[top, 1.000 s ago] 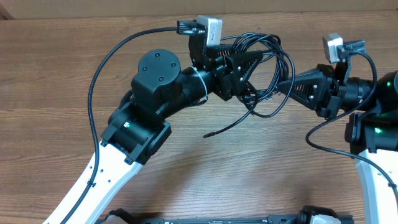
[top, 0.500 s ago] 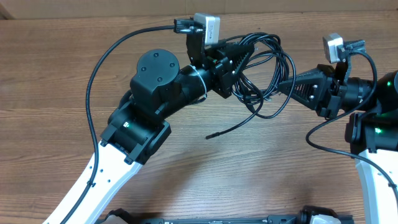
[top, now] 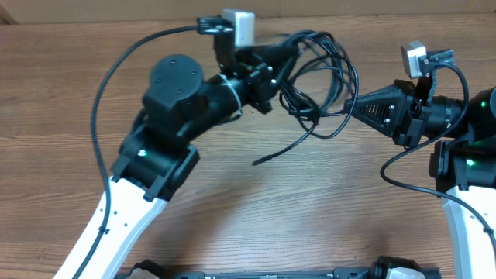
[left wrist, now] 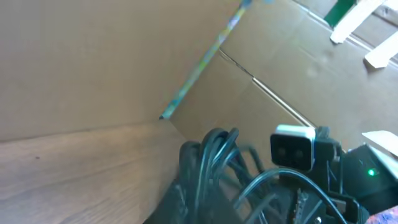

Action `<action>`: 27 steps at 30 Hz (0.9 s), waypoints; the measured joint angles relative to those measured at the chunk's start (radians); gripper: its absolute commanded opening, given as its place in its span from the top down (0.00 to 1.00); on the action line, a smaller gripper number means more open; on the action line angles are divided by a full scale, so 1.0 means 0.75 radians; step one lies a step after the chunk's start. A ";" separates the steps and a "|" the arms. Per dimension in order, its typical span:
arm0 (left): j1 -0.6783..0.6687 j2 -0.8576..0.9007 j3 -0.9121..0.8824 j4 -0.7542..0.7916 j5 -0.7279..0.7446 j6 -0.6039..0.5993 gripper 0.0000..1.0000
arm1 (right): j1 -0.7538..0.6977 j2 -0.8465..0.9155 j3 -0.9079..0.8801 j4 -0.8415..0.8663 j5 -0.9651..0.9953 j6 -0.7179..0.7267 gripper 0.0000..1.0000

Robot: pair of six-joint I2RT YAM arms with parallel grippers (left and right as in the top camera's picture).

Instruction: Untangle cables

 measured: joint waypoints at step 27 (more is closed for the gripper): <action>0.271 -0.117 0.000 -0.006 0.107 -0.065 0.96 | -0.001 0.000 0.000 0.006 -0.005 -0.006 0.25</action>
